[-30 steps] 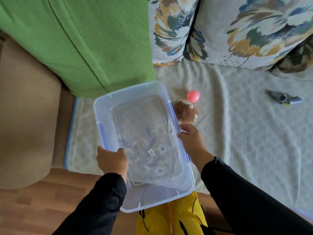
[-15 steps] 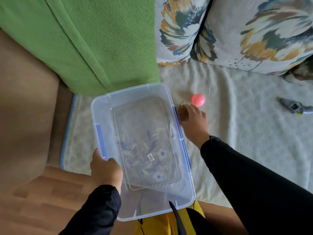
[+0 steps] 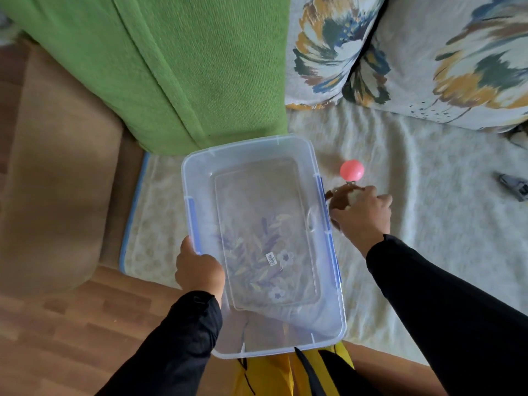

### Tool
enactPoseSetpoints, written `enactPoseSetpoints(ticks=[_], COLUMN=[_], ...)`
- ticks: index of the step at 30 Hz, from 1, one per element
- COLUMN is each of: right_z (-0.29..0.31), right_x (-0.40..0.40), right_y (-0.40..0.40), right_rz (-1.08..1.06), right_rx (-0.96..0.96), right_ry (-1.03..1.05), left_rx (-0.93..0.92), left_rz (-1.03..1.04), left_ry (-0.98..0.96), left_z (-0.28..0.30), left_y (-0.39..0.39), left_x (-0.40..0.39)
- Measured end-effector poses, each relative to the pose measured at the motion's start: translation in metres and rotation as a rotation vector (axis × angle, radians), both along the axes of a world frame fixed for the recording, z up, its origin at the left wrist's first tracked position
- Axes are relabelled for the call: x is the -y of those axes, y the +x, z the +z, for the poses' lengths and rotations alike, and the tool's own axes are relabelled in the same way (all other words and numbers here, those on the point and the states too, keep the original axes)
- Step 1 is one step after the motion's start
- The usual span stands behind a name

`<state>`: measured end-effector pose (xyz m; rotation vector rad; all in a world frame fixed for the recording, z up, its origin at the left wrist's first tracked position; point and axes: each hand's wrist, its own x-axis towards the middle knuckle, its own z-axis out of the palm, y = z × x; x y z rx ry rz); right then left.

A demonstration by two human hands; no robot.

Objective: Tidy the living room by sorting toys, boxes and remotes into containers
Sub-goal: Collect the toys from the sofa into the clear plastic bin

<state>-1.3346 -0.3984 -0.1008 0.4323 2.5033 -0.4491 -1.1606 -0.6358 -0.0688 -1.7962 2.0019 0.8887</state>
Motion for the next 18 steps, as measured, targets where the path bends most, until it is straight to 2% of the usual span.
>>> enactPoseSetpoints(ticks=[7,12,15,18], right_z=[0.060,0.105,0.114,0.099], right_x=[0.001,0.018,0.029,0.033], right_y=[0.026,0.046,0.064,0.081], right_rz=[-0.104,-0.057,0.053,0.185], right_rx=[-0.286,-0.386,-0.372,-0.180], right_ry=[-0.071,-0.207,-0.324,-0.321], left_rx=[0.000,0.014,-0.026,-0.054], left_rz=[-0.013,-0.022,-0.081,-0.112], left_ry=[0.069,0.090,0.120,0.182], left_z=[0.005,0.012,0.017,0.024], left_y=[-0.014,-0.019,-0.018,-0.020], left_x=[-0.016,-0.024,-0.031,-0.039])
